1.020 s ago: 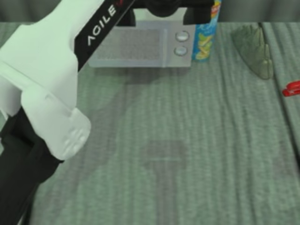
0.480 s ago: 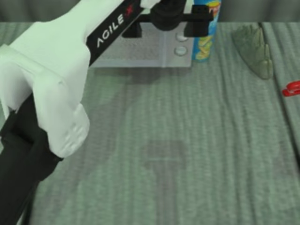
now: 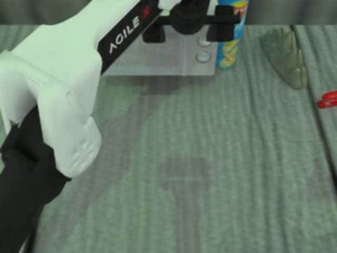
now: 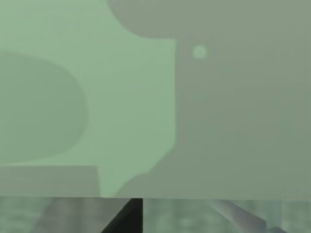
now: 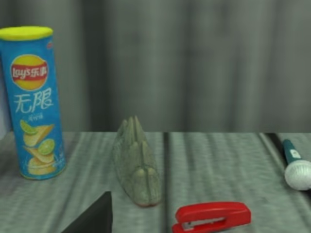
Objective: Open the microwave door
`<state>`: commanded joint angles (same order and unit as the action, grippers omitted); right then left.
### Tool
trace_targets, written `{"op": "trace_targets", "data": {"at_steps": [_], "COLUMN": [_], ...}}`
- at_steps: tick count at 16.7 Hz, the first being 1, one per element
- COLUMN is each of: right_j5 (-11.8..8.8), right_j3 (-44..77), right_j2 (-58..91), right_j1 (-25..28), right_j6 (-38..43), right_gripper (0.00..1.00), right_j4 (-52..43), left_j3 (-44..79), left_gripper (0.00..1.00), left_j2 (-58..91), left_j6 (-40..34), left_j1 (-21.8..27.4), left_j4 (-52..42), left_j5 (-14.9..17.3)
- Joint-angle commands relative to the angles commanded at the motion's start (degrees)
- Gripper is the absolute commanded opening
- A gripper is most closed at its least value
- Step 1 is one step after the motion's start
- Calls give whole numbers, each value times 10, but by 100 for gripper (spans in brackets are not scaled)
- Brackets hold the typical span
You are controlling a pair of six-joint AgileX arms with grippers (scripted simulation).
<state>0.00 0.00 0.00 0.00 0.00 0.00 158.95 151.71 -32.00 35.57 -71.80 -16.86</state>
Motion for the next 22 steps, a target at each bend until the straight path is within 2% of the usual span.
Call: {"op": "trace_targets", "data": {"at_steps": [8,16,17,22], "right_j5": [0,0,0,0], "right_j3": [0,0,0,0], "right_j2": [0,0,0,0], "right_j1": [0,0,0,0], "right_j6": [0,0,0,0], "right_gripper": [100,100,100,100], "right_j4": [0,0,0,0], "left_j3": [0,0,-29,-98], "left_gripper": [2,0,0,0], "left_j2": [0,0,-16,-58], "left_j6": [0,0,-1,-5], "left_j1": [0,0,13,14], "left_j4": [0,0,-2,37], "left_j5": [0,0,3,-2]}}
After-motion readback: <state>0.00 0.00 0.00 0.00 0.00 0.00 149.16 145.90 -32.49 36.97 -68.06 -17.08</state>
